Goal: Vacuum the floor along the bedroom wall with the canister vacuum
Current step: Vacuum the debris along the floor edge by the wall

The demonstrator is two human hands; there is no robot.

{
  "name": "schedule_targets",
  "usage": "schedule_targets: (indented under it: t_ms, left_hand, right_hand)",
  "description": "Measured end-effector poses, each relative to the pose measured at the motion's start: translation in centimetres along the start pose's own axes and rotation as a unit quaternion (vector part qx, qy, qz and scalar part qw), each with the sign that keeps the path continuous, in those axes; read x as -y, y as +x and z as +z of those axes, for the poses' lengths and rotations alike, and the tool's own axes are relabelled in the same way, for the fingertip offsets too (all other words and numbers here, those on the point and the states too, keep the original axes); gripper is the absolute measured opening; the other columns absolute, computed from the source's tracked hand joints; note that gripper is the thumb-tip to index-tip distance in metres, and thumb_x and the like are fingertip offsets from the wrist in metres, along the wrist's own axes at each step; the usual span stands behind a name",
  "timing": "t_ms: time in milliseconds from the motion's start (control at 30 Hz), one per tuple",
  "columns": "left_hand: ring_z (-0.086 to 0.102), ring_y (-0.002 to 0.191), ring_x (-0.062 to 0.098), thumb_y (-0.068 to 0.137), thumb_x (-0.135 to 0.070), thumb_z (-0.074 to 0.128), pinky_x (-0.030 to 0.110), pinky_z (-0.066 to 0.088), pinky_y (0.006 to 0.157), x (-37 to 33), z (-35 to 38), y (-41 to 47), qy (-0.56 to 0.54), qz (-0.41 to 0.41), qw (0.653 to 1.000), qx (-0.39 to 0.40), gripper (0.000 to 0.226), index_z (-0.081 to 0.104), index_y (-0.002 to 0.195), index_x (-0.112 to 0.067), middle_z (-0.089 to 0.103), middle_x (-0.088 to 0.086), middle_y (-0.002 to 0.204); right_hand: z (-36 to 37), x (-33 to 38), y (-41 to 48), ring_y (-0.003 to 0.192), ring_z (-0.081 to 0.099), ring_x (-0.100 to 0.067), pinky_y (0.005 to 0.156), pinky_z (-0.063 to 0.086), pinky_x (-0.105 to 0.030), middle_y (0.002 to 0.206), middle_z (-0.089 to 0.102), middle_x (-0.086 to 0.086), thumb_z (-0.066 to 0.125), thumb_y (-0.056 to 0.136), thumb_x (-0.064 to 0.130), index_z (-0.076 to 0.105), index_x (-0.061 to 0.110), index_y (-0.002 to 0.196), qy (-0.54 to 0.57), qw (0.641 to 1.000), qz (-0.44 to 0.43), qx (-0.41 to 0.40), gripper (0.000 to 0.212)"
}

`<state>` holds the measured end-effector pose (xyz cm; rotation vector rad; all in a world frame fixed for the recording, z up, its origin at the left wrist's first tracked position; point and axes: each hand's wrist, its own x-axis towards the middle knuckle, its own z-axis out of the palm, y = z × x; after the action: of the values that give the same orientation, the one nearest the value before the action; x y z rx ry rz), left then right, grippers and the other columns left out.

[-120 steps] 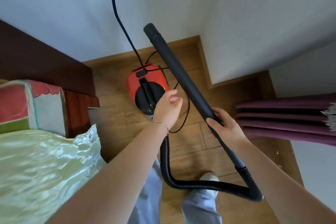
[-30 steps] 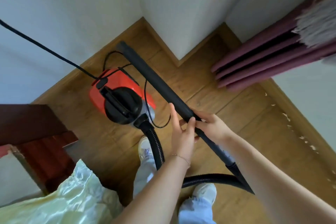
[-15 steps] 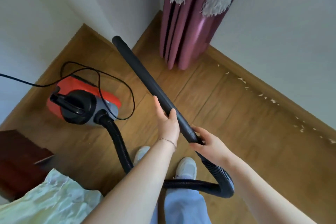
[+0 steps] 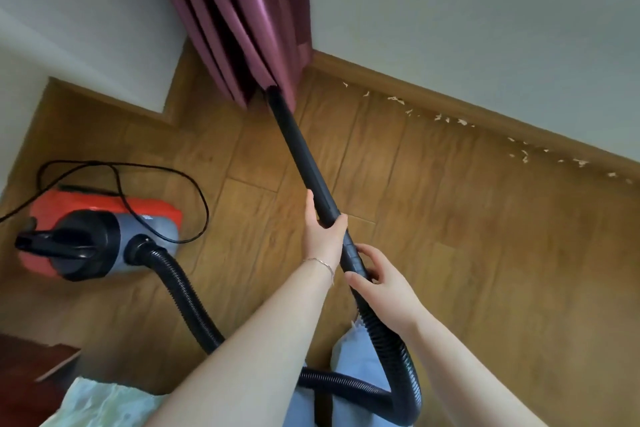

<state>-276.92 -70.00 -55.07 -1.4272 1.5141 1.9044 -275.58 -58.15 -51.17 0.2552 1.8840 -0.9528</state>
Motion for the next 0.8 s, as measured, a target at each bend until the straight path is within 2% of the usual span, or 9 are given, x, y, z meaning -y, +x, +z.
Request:
schedule_targets:
  t_ms: [200, 267, 333, 433, 500, 567, 667, 733, 800]
  left_hand:
    - [0.048, 0.098, 0.008, 0.096, -0.024, 0.049, 0.017, 0.044, 0.066, 1.9, 3.3, -1.4, 0.085, 0.003, 0.996, 0.02, 0.069, 0.006, 0.147, -0.043, 0.032, -0.004, 0.15]
    - [0.051, 0.086, 0.006, 0.097, -0.026, 0.046, 0.02, 0.045, 0.066, 3.0, 4.2, -2.1, 0.103, -0.009, 0.994, 0.022, 0.069, 0.002, 0.146, -0.046, 0.038, -0.002, 0.145]
    - [0.057, 0.083, 0.012, 0.098, -0.026, 0.044, 0.028, 0.048, 0.072, 4.1, 5.2, -2.5, 0.117, -0.02, 0.993, 0.013, 0.07, -0.002, 0.145, -0.047, 0.046, 0.001, 0.137]
    - [0.062, 0.092, 0.025, 0.099, -0.025, 0.039, 0.037, 0.052, 0.082, 5.3, 6.5, -2.0, 0.138, -0.047, 0.989, -0.009, 0.069, -0.008, 0.145, -0.046, 0.05, 0.008, 0.133]
    - [0.058, 0.106, 0.031, 0.1, -0.022, 0.035, 0.04, 0.047, 0.089, 5.9, 7.0, -1.3, 0.149, -0.092, 0.984, -0.026, 0.065, -0.007, 0.147, -0.038, 0.047, 0.014, 0.137]
    - [0.052, 0.117, 0.034, 0.101, -0.022, 0.033, 0.041, 0.042, 0.093, 6.6, 6.8, -0.5, 0.162, -0.126, 0.978, -0.027, 0.064, -0.007, 0.149, -0.034, 0.044, 0.014, 0.14]
    - [0.051, 0.119, 0.032, 0.101, -0.026, 0.034, 0.036, 0.041, 0.09, 6.5, 7.2, 0.6, 0.184, -0.107, 0.977, 0.005, 0.062, -0.004, 0.149, -0.035, 0.044, 0.012, 0.142]
    - [0.051, 0.119, 0.031, 0.1, -0.026, 0.036, 0.038, 0.042, 0.095, 5.9, 8.3, 1.8, 0.186, -0.085, 0.979, 0.012, 0.062, 0.0, 0.149, -0.036, 0.042, 0.009, 0.144]
    - [0.05, 0.121, 0.03, 0.1, -0.025, 0.039, 0.038, 0.042, 0.096, 5.1, 9.3, 3.0, 0.185, -0.063, 0.981, 0.013, 0.061, 0.004, 0.15, -0.035, 0.04, 0.007, 0.146]
  right_hand:
    - [-1.4, -3.4, -1.2, 0.069, 0.062, -0.012, 0.056, 0.05, -0.014, 0.093, 0.068, -0.003, 0.058, 0.09, 0.017, 0.043, 0.042, 0.128, 0.074, 0.997, 0.022, -0.009, 0.048]
    - [-2.1, -4.8, -1.8, 0.067, 0.06, -0.011, 0.055, 0.048, -0.013, 0.09, 0.067, -0.003, 0.056, 0.089, 0.012, 0.042, 0.038, 0.133, 0.079, 0.996, 0.04, 0.011, 0.053]
    - [-2.7, -5.9, -2.1, 0.067, 0.058, -0.007, 0.058, 0.046, -0.011, 0.09, 0.065, 0.005, 0.055, 0.089, 0.01, 0.041, 0.035, 0.138, 0.074, 0.996, 0.046, 0.026, 0.057]
    - [-3.2, -7.1, -1.4, 0.079, 0.058, 0.001, 0.064, 0.042, -0.003, 0.106, 0.055, 0.023, 0.052, 0.092, 0.01, 0.036, 0.032, 0.143, 0.055, 0.997, 0.044, 0.039, 0.058]
    - [-3.1, -7.6, -0.6, 0.079, 0.056, 0.001, 0.061, 0.04, -0.001, 0.111, 0.055, 0.019, 0.05, 0.094, 0.013, 0.034, 0.031, 0.144, 0.033, 0.997, 0.049, 0.049, 0.056]
    - [-2.7, -8.1, -0.2, 0.073, 0.056, 0.002, 0.059, 0.04, -0.002, 0.111, 0.058, 0.016, 0.049, 0.095, 0.016, 0.033, 0.031, 0.145, 0.026, 0.997, 0.052, 0.056, 0.055]
    - [-2.5, -8.2, 0.5, 0.077, 0.056, 0.002, 0.062, 0.042, -0.002, 0.105, 0.055, 0.027, 0.048, 0.096, 0.015, 0.031, 0.04, 0.138, 0.077, 0.995, 0.054, 0.042, 0.052]
    - [-3.0, -8.2, 1.6, 0.082, 0.059, -0.002, 0.066, 0.045, -0.007, 0.112, 0.061, 0.018, 0.048, 0.094, 0.014, 0.033, 0.038, 0.141, 0.089, 0.994, 0.051, 0.031, 0.054]
    - [-3.9, -7.9, 2.8, 0.075, 0.06, -0.011, 0.067, 0.052, -0.024, 0.102, 0.066, 0.005, 0.048, 0.091, 0.009, 0.033, 0.036, 0.143, 0.112, 0.991, 0.063, 0.033, 0.061]
